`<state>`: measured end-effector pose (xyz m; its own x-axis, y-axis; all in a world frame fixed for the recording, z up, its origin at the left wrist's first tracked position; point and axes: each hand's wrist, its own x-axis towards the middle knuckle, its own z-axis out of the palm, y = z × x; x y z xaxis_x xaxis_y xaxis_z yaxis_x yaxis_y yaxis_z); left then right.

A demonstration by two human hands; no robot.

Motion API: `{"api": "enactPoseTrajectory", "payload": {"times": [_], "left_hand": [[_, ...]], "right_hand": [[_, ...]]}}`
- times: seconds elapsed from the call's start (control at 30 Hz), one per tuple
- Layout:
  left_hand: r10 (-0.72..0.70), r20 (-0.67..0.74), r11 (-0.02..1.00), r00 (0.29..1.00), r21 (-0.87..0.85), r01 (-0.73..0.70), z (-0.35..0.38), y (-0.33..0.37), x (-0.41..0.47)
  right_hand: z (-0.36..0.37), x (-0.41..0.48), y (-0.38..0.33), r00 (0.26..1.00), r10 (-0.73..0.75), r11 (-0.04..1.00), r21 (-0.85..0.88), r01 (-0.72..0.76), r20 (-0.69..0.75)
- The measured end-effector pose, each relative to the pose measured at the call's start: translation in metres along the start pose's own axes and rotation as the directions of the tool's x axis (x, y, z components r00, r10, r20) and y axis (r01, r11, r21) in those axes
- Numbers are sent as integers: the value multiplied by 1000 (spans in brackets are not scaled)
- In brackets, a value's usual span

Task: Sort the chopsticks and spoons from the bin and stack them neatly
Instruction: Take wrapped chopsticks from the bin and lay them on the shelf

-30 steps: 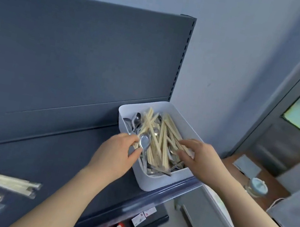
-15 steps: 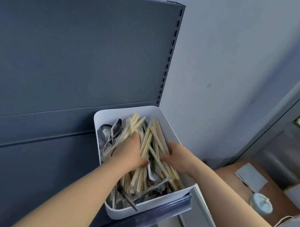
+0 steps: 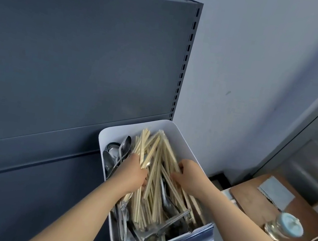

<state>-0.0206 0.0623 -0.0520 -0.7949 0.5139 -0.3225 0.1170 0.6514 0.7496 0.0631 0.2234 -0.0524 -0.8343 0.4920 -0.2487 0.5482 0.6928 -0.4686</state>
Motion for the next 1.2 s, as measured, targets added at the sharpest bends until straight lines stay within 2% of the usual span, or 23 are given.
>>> {"api": "enactPoseTrajectory", "payload": {"times": [0.13, 0.23, 0.5, 0.57, 0.67, 0.73, 0.8, 1.0, 1.2], "left_hand": [[31, -83, 993, 996, 115, -21, 4, -1, -1], [34, -161, 985, 986, 173, -6, 9, 5, -1], [-130, -128, 967, 983, 205, 155, 21, 18, -6], [-160, -86, 975, 983, 141, 171, 19, 15, -7], [-213, 14, 957, 977, -199, 212, 9, 16, -16], [-229, -3, 908, 973, -361, 213, 3, 22, -23], [-224, -55, 871, 973, -460, 175, -1, 28, -26], [-199, -256, 871, 946, -488, 51, -17, 50, -50], [-217, -370, 795, 903, -604, -56, -33, 49, -82]], "right_hand": [[-3, 0, 1, 998, 43, 990, 129, -48, 40], [-4, -1, 2, 998, 29, 992, 117, -36, 56], [-3, -9, 1, 995, -10, 998, 60, 4, 102], [-4, -6, 2, 991, -15, 998, 58, 7, 135], [-9, 0, 1, 981, 17, 970, 234, -63, 192], [-19, 2, -1, 974, 28, 915, 387, -116, 226], [-35, 1, -5, 979, -4, 915, 397, -79, 204], [-85, -16, -18, 980, -157, 912, 398, 98, 118], [-84, -32, -52, 932, -343, 845, 472, 252, 117]]}}
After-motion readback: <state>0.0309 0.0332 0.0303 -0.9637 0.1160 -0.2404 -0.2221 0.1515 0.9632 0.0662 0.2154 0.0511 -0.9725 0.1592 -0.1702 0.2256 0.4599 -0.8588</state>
